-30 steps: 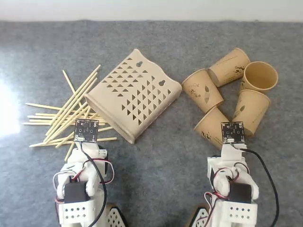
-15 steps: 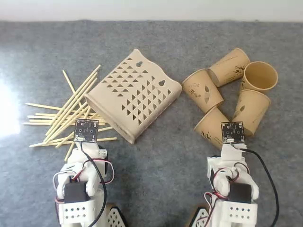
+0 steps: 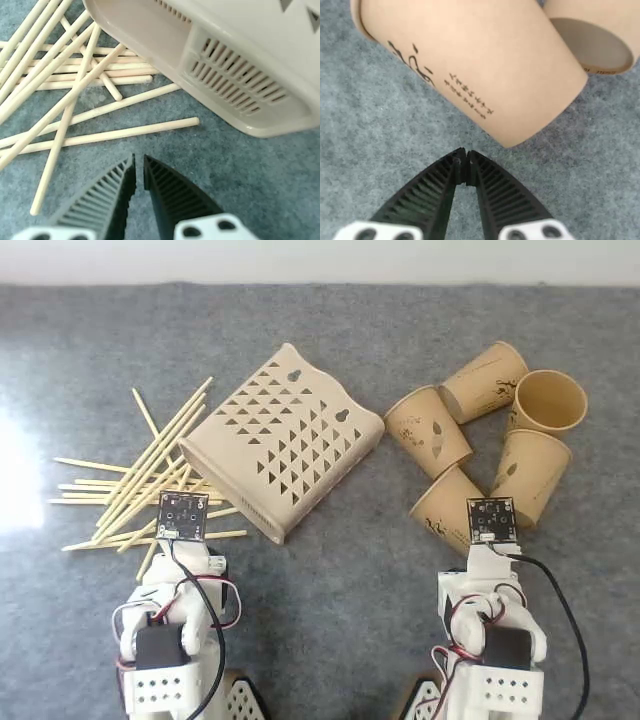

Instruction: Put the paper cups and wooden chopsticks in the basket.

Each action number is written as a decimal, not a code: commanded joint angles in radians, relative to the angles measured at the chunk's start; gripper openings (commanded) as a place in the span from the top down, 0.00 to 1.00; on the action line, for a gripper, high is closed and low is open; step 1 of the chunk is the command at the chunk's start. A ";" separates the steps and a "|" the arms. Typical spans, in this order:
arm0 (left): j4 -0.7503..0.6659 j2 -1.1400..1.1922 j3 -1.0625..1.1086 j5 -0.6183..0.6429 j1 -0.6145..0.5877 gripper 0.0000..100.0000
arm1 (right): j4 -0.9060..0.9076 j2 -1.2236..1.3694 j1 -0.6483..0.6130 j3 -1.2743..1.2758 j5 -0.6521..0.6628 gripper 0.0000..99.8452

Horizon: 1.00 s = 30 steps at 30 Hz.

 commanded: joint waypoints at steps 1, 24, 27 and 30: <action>0.003 -0.014 -0.007 -0.006 0.002 0.98 | 0.007 -0.013 -0.007 0.018 0.009 0.99; 0.002 -0.014 -0.007 -0.005 0.026 0.98 | -0.002 -0.013 -0.010 0.018 0.014 0.99; 0.002 -0.014 -0.007 -0.008 0.077 0.98 | -0.002 -0.013 -0.036 0.018 0.014 0.99; -0.005 -0.014 -0.010 -0.012 0.038 0.97 | -0.004 -0.013 -0.054 0.018 0.014 0.99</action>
